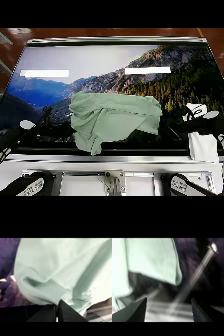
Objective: Fold the shirts.
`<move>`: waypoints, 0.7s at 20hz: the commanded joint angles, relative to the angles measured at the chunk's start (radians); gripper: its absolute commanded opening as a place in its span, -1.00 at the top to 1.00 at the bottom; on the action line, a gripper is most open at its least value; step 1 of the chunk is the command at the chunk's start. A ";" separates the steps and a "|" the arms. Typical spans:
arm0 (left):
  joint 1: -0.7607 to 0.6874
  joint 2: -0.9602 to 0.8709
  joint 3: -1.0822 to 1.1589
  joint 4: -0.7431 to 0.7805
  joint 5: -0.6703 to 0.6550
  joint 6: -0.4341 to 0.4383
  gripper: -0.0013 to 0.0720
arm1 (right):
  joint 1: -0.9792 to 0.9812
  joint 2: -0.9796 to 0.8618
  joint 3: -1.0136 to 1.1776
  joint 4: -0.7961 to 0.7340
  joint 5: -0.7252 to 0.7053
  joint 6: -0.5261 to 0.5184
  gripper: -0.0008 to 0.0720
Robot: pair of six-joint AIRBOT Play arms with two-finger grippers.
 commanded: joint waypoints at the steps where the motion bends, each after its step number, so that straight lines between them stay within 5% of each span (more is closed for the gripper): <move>1: 0.000 0.040 0.040 -0.011 -0.025 0.006 0.85 | 0.002 0.000 -0.084 0.080 -0.173 0.003 -0.87; 10: 0.000 0.046 0.163 -0.011 -0.043 0.006 0.85 | 0.140 -0.071 -0.087 0.082 -0.298 0.090 -0.86; 11: 0.000 0.047 0.173 -0.011 -0.045 0.006 0.85 | 0.167 -0.093 -0.087 0.089 -0.308 0.097 -0.71; 12: 0.000 0.047 0.182 -0.011 -0.046 0.006 0.85 | 0.185 -0.102 -0.086 0.089 -0.316 0.097 -0.20; 13: 0.000 0.047 0.193 -0.010 -0.048 0.006 0.85 | 0.194 -0.098 -0.086 0.092 -0.320 0.097 0.57; 14: 0.000 0.047 0.208 -0.010 -0.048 0.008 0.85 | 0.194 -0.087 -0.081 0.103 -0.316 0.092 0.79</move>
